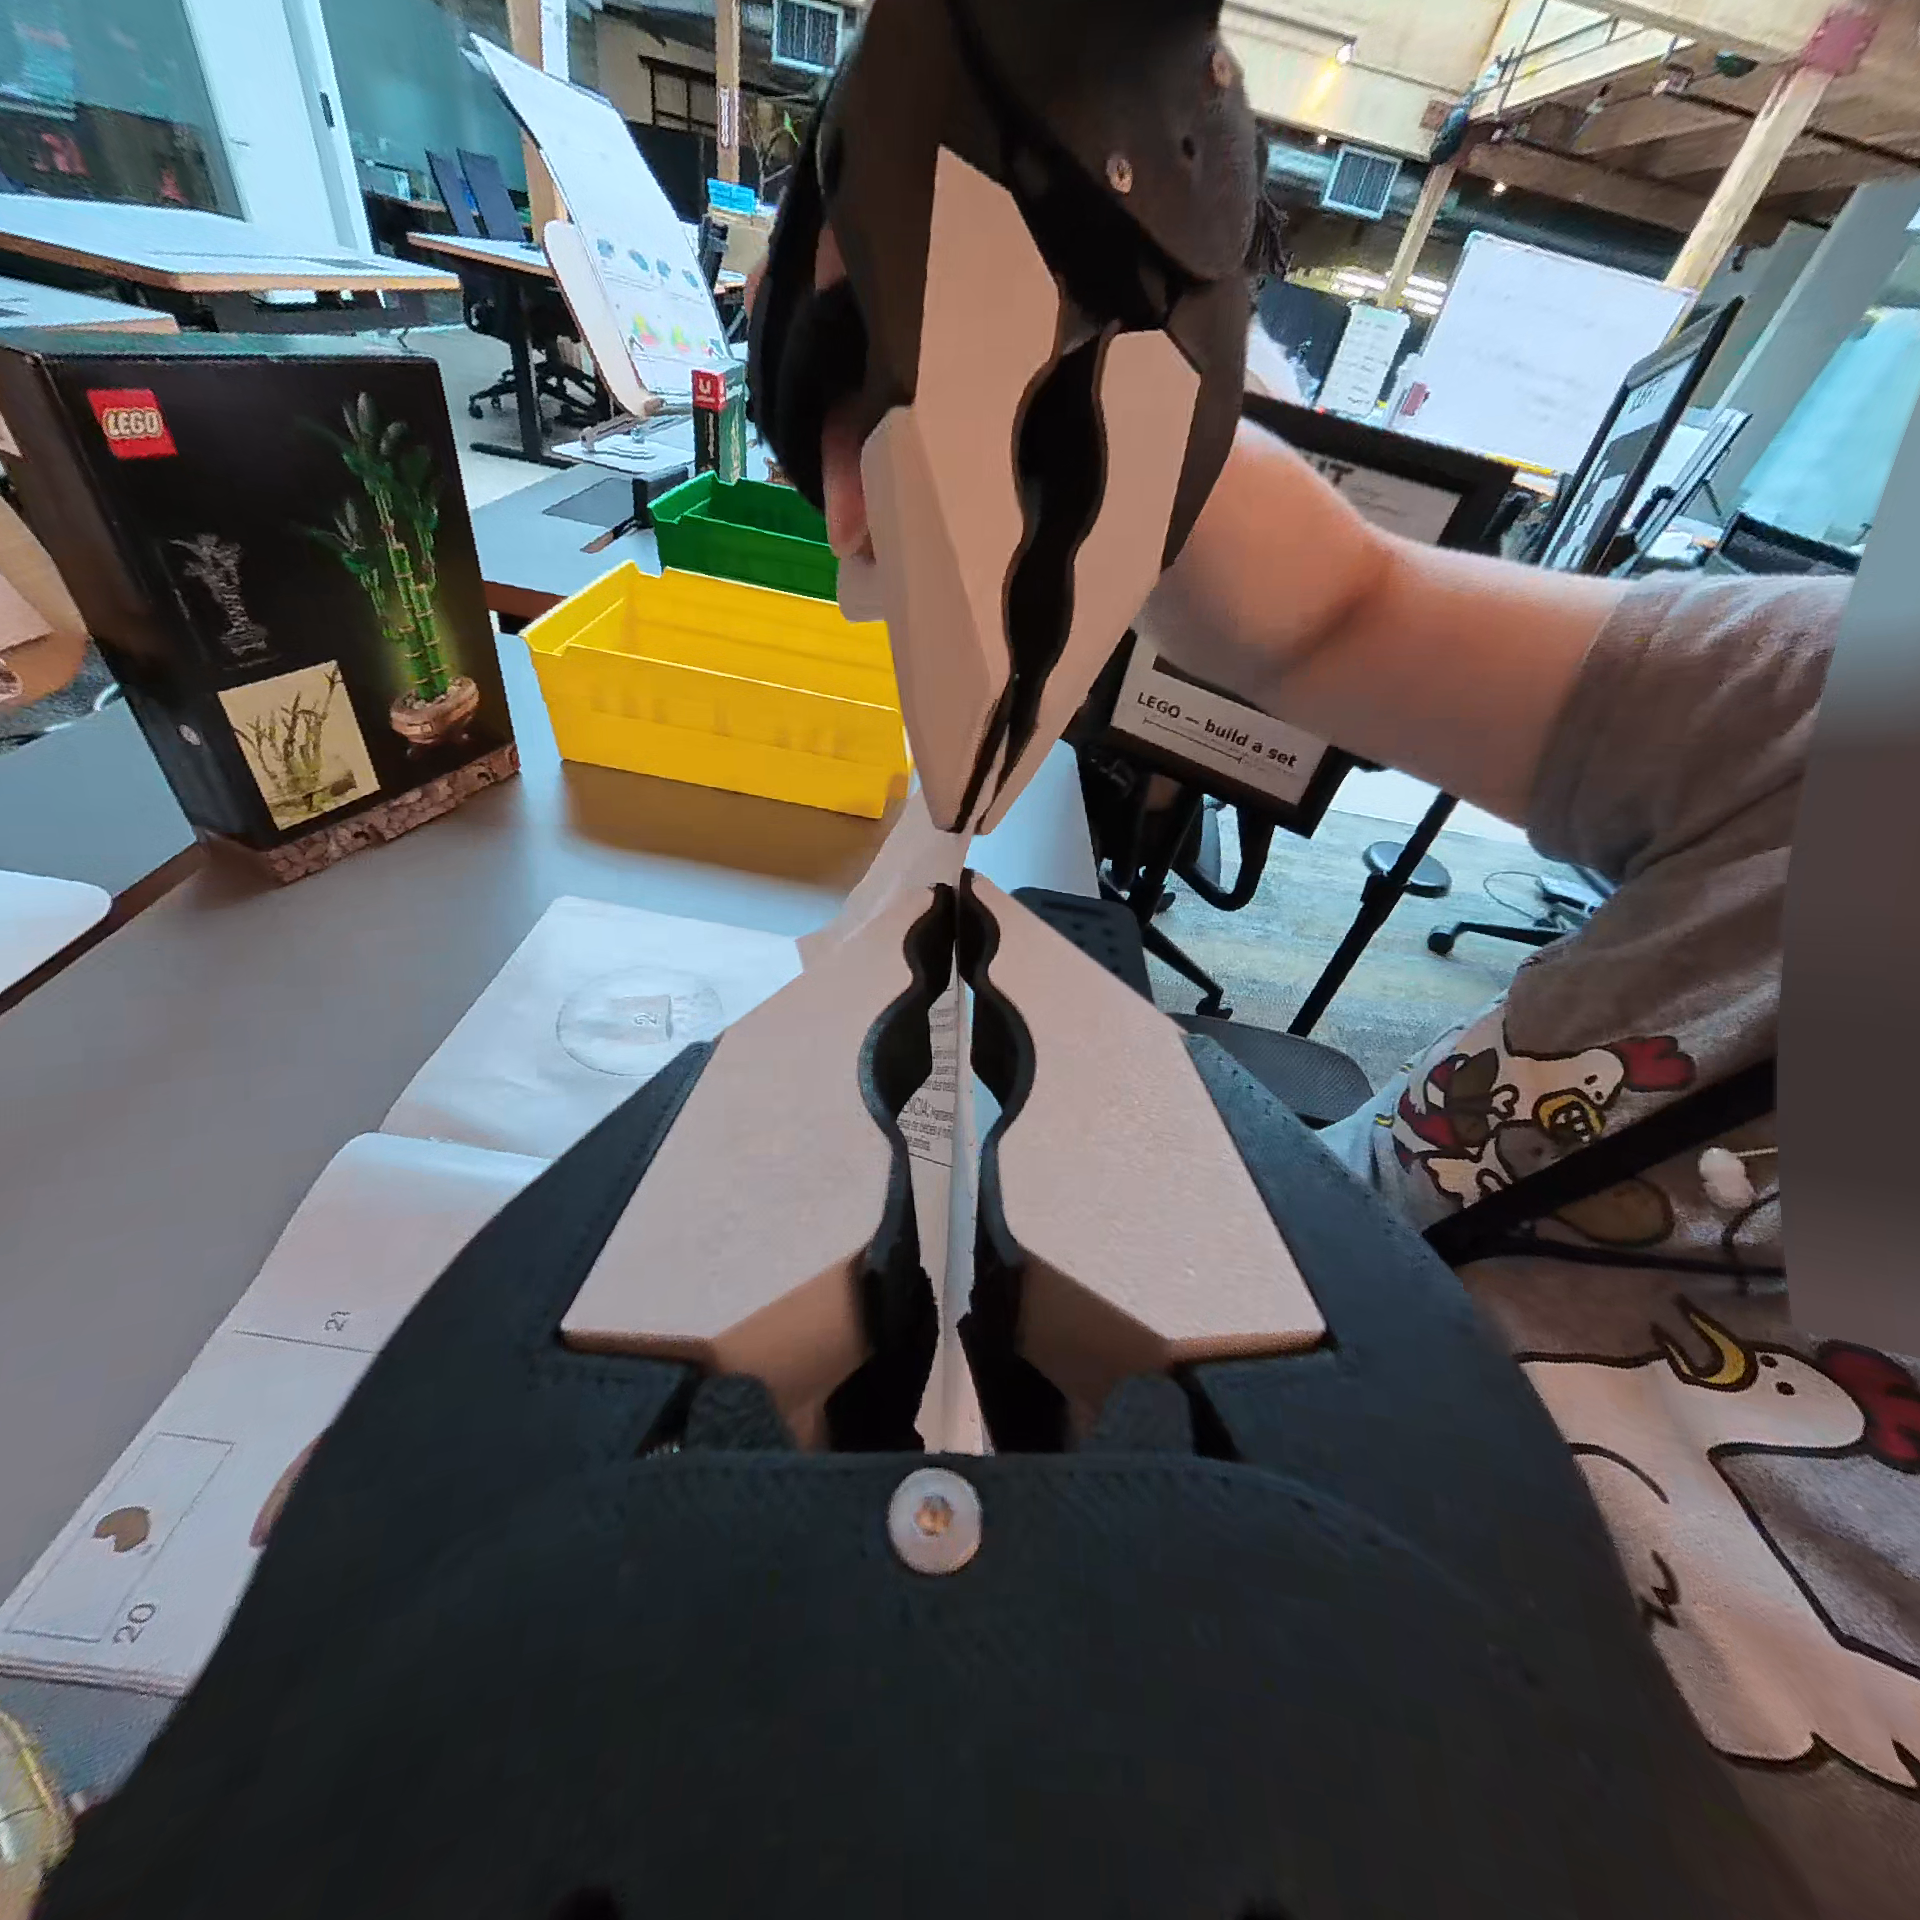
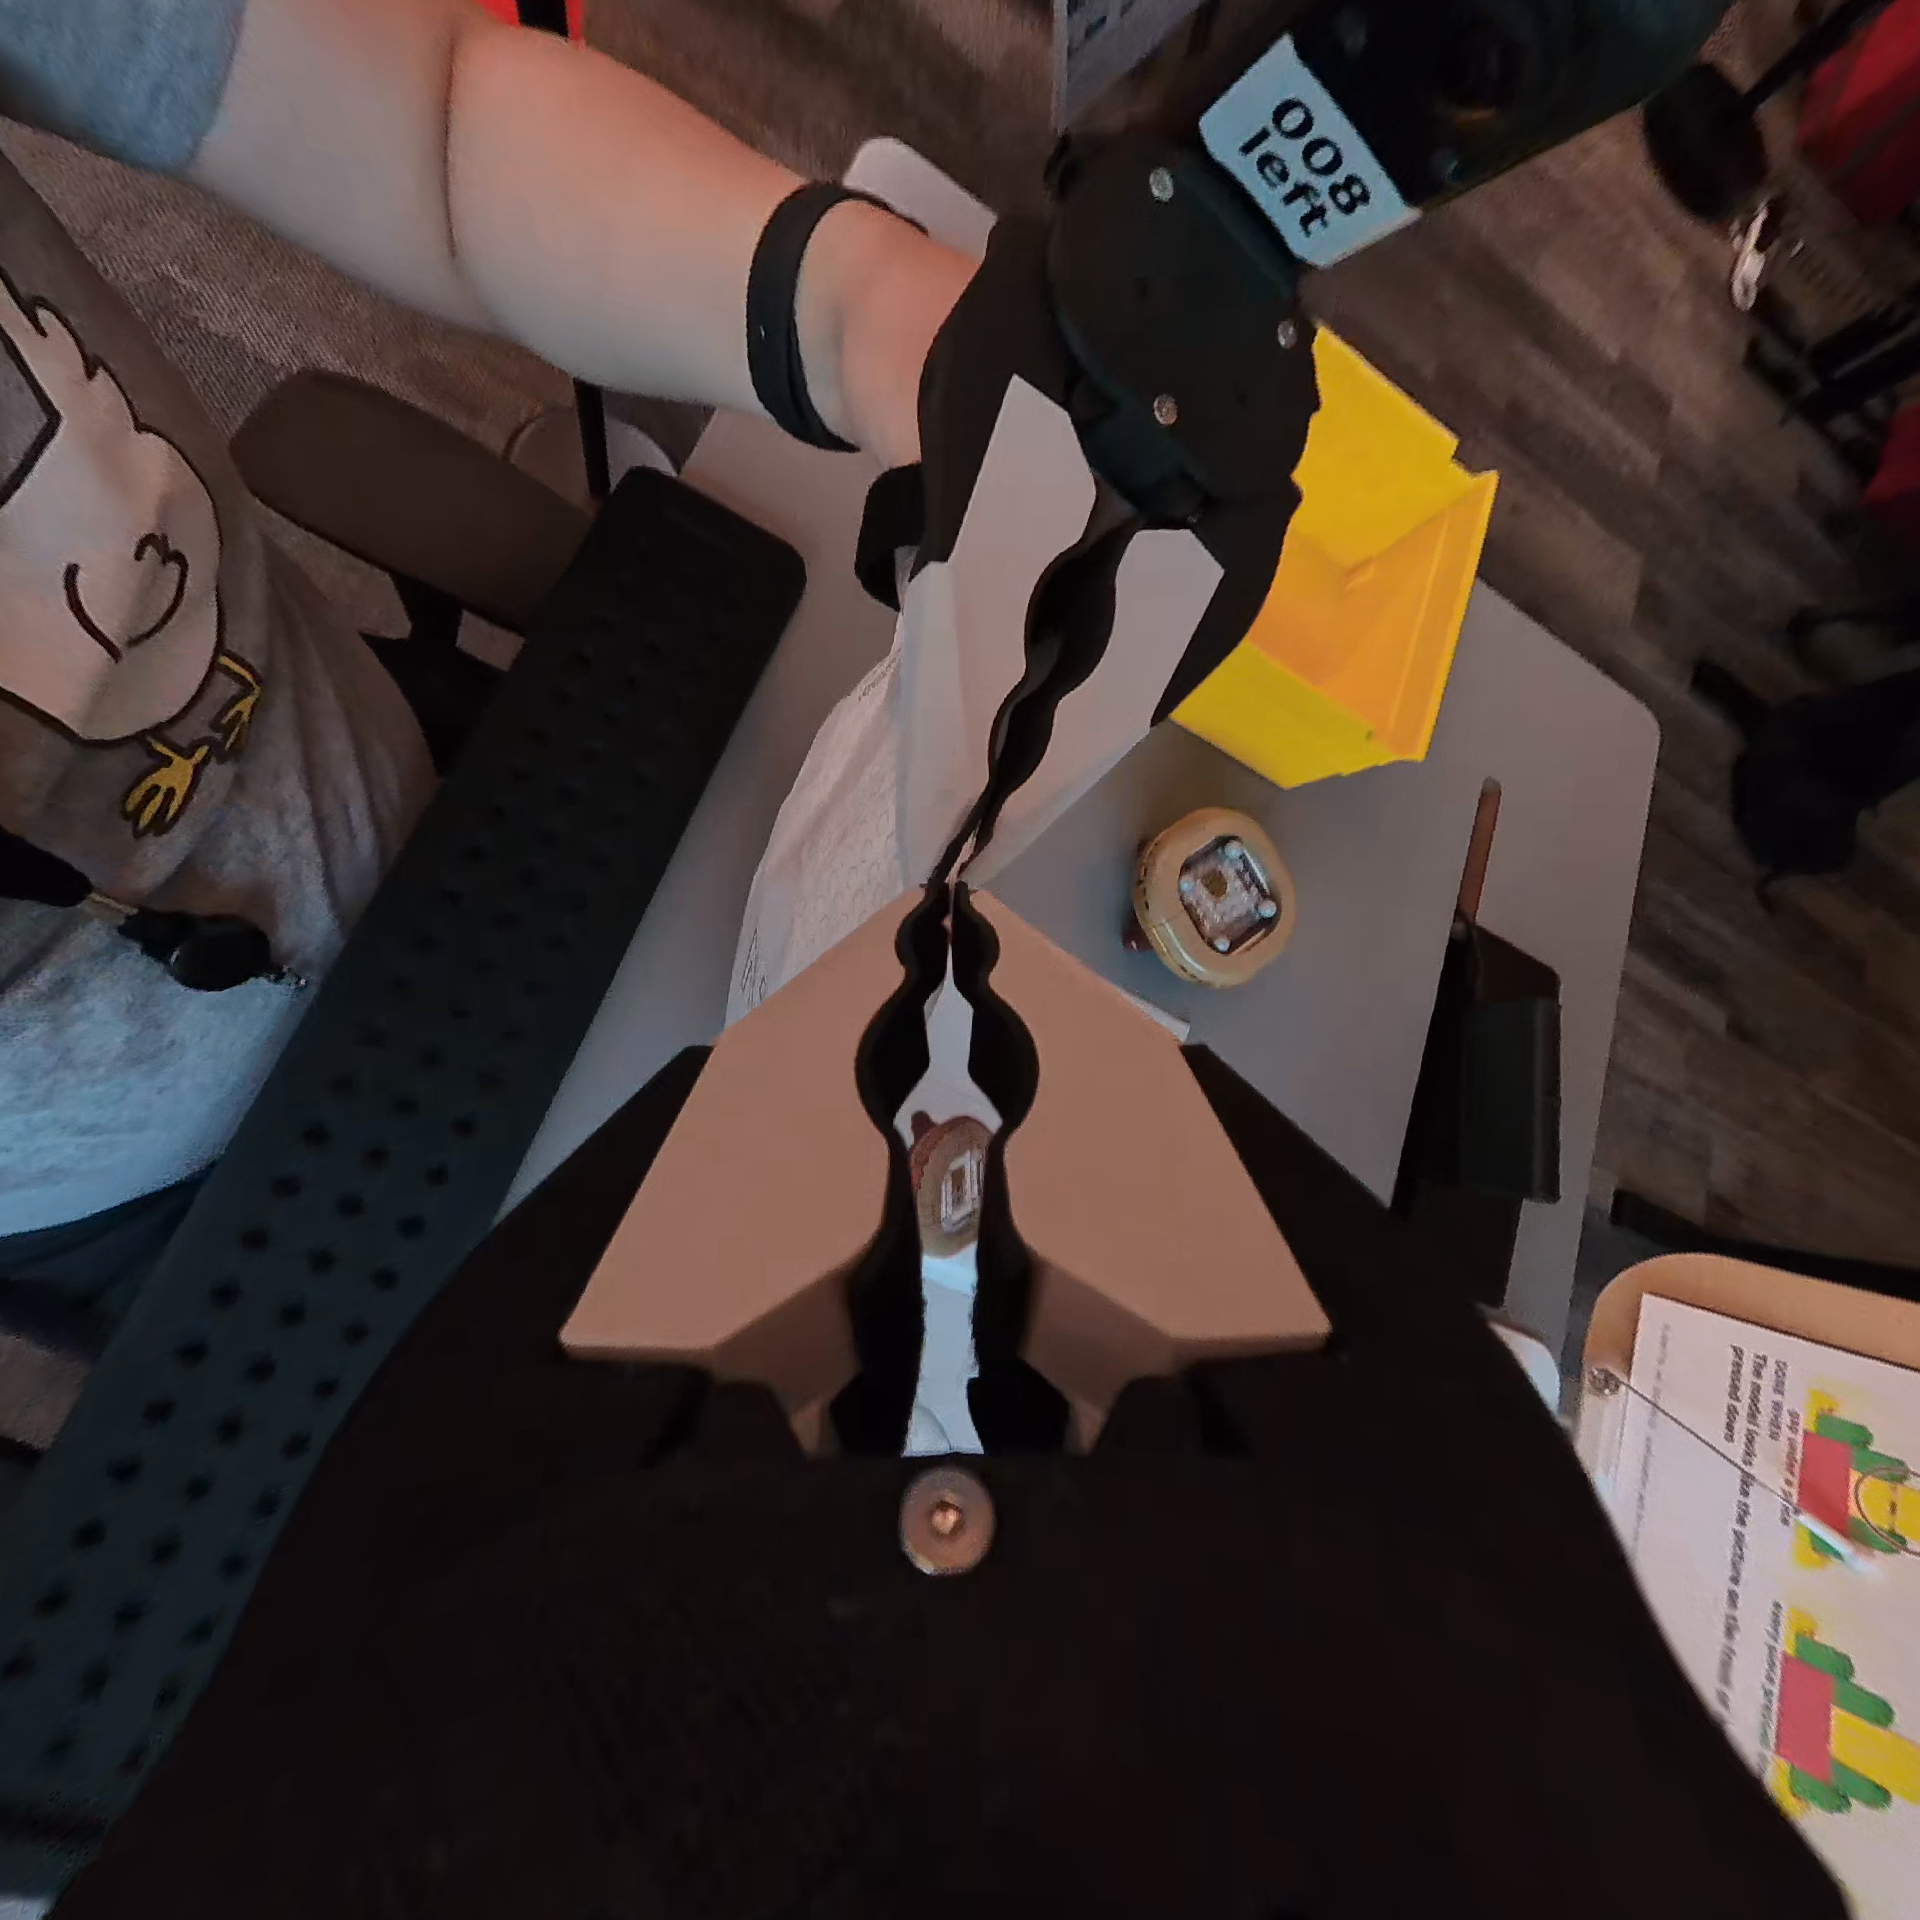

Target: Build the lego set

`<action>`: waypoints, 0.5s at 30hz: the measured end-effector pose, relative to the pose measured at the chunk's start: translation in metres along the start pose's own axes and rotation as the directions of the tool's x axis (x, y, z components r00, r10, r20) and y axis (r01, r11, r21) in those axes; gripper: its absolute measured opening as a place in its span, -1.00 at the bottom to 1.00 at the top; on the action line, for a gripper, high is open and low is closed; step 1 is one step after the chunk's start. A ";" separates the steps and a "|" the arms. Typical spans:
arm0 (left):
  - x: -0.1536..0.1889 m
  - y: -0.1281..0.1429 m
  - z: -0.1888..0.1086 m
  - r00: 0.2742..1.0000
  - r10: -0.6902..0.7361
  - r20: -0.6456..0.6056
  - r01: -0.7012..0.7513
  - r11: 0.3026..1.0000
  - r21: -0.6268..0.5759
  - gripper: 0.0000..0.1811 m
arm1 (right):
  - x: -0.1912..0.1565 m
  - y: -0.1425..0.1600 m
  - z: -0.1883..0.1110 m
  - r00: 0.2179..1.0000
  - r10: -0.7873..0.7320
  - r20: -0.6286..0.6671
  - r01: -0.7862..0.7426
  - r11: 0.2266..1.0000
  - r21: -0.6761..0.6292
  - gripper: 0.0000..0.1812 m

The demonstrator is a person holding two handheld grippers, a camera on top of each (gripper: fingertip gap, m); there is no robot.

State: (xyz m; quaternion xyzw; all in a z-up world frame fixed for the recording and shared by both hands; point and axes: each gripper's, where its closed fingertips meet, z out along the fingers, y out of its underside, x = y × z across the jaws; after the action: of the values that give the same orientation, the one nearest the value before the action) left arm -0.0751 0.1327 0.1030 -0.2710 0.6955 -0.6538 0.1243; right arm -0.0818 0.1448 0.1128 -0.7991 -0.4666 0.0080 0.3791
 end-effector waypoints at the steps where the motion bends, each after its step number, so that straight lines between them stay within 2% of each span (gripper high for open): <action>1: 0.002 0.001 0.000 1.000 -0.003 -0.004 0.003 1.000 -0.001 -1.00 | -0.002 -0.001 0.001 1.000 -0.007 -0.006 0.007 1.000 0.019 -1.00; 6: 0.005 0.003 -0.004 0.991 -0.106 -0.079 0.108 0.994 0.023 -1.00 | -0.003 -0.005 0.004 0.994 -0.073 -0.083 0.079 0.994 0.072 -1.00; 10: 0.007 0.004 -0.004 0.982 -0.146 -0.121 0.151 0.988 0.032 -1.00 | -0.004 -0.005 0.005 0.992 -0.076 -0.096 0.086 0.991 0.106 -1.00; 12: 0.008 0.002 -0.003 0.987 -0.111 -0.113 0.113 0.993 0.015 -1.00 | -0.005 -0.005 0.003 1.000 -0.003 -0.031 0.005 0.998 0.069 -1.00; 15: 0.004 -0.002 0.000 0.998 -0.061 -0.034 0.059 0.997 -0.042 -1.00 | -0.001 -0.002 -0.003 1.000 -0.004 -0.010 0.002 0.994 -0.111 -0.97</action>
State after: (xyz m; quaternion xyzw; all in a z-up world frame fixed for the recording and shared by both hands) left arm -0.0779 0.1306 0.1054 -0.2828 0.7024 -0.6474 0.0869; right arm -0.0826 0.1423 0.1155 -0.8182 -0.4655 -0.0226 0.3367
